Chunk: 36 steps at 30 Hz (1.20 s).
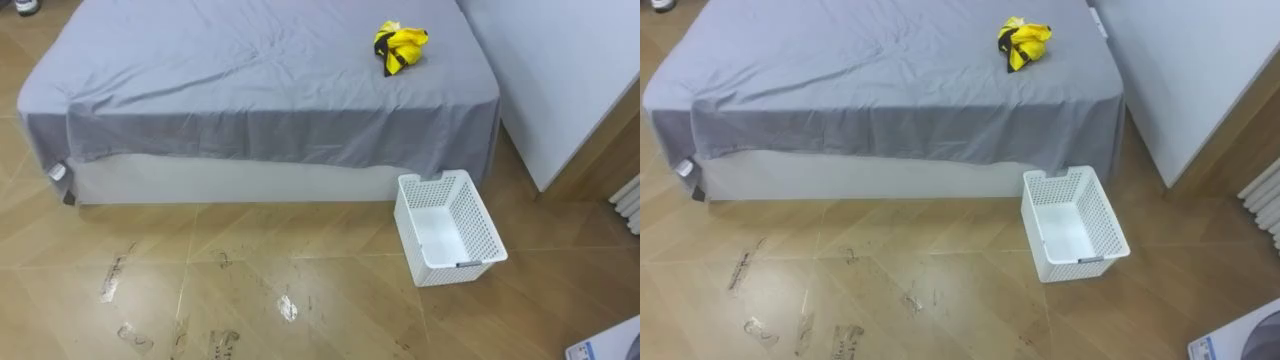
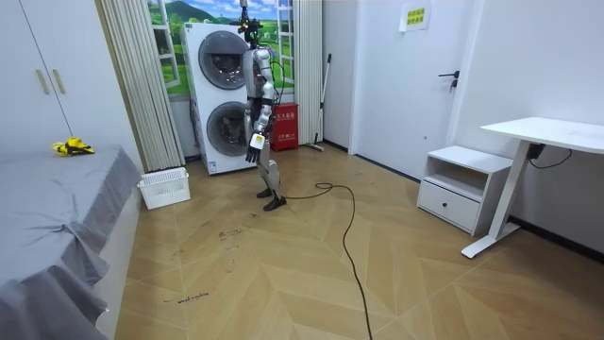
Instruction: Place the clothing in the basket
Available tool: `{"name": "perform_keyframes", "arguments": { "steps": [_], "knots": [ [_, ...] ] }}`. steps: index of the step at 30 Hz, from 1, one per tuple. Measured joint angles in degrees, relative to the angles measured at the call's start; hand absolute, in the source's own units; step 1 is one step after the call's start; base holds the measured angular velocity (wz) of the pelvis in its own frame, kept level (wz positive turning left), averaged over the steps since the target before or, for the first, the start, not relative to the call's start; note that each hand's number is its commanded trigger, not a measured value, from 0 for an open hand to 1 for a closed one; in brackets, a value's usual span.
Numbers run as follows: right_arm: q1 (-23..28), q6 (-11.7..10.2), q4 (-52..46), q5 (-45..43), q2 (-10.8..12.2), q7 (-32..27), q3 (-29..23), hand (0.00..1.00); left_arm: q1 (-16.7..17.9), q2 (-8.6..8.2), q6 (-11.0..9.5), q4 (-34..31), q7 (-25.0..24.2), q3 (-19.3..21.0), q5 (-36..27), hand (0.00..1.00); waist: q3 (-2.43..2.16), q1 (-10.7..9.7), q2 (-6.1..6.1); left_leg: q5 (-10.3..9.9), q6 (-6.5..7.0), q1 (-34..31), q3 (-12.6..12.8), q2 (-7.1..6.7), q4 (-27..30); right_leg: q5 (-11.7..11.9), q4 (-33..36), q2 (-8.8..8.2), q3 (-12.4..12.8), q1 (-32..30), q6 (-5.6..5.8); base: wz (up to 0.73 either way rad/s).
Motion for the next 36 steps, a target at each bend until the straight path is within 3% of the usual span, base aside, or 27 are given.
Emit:
{"name": "perform_keyframes", "arguments": {
  "steps": [16, 21, 28, 31, 32, 34, 35, 36],
  "knots": [
    [0.49, 0.54, -0.01, 0.18, -0.02, 1.45, 0.06, 0.00, 0.43, 0.12, 1.06, 0.07, 0.00, 0.64, -0.16, 0.00, 0.04, 0.05, -0.55, 0.00, 0.00, 0.83, 0.03, 0.07, -0.11, 0.00, 0.01, 0.00, 0.14, 0.66, 0.00, 0.00],
    [0.65, 0.54, -0.05, 0.28, -0.03, 1.77, 0.01, 0.00, 0.59, 0.11, 1.44, 0.07, 0.00, 0.70, -0.13, 0.00, -0.51, -0.08, -0.43, 0.00, 0.00, 1.01, 0.04, 0.08, -0.10, 0.00, 0.02, -0.02, 0.21, 0.78, 0.00, 0.00],
    [0.61, 0.58, -0.17, 0.01, -0.05, 1.96, -0.21, 0.00, 0.52, 0.05, 1.49, 0.06, 0.00, 0.84, -0.17, 0.00, -0.39, -0.15, -0.32, -0.66, -0.13, 0.51, 0.22, 0.59, 1.10, -0.11, 0.31, 0.20, 0.02, 0.60, -0.17, -0.01],
    [0.39, 0.66, -0.16, 0.24, -0.02, 2.72, -0.30, 0.00, 0.44, 0.16, 1.48, -0.04, -0.01, 2.03, -2.56, 0.00, -0.39, 0.17, 0.05, -4.41, -0.89, -2.88, 0.74, 2.82, 9.06, -1.72, 3.15, 1.29, -0.55, -0.90, -1.07, -0.12],
    [0.40, 0.62, -0.15, 0.31, 0.12, 3.00, -0.31, 0.00, 0.60, 0.26, 1.55, -0.11, -0.01, 2.51, -4.50, 0.00, -0.22, 0.13, 0.06, -6.03, -1.40, -4.98, 0.66, 3.77, 14.14, -2.92, 5.09, 1.91, -0.65, -1.59, -1.64, 0.00],
    [0.45, 0.55, -0.44, 0.41, 0.28, 3.10, -0.29, 0.00, 0.76, 0.42, 1.90, -1.76, -0.01, 2.60, -7.09, 0.00, -0.24, 0.08, -0.14, -6.45, -1.63, -9.13, -0.04, 5.28, 23.52, -4.41, 6.96, 2.30, -0.71, -1.93, -2.53, 0.00],
    [0.57, 0.53, -0.25, 0.61, 0.03, 3.19, -0.36, 0.00, 0.68, 0.43, 1.84, -2.14, -0.01, 3.10, -8.34, 0.00, -0.22, 0.20, 0.08, -6.39, -1.62, -11.45, 0.07, 6.66, 29.19, -5.19, 7.68, 2.90, -0.51, -1.73, -3.23, 0.07],
    [0.72, 0.53, -0.12, 1.50, -0.05, 3.17, -0.29, 0.00, 0.84, 0.59, 1.78, -2.15, -0.01, 3.13, -9.62, 0.00, -0.02, 0.16, -0.06, -5.35, -1.57, -13.82, 0.00, 7.84, 34.69, -5.78, 8.16, 3.56, 0.09, -1.27, -3.59, 0.10]
  ]
}}
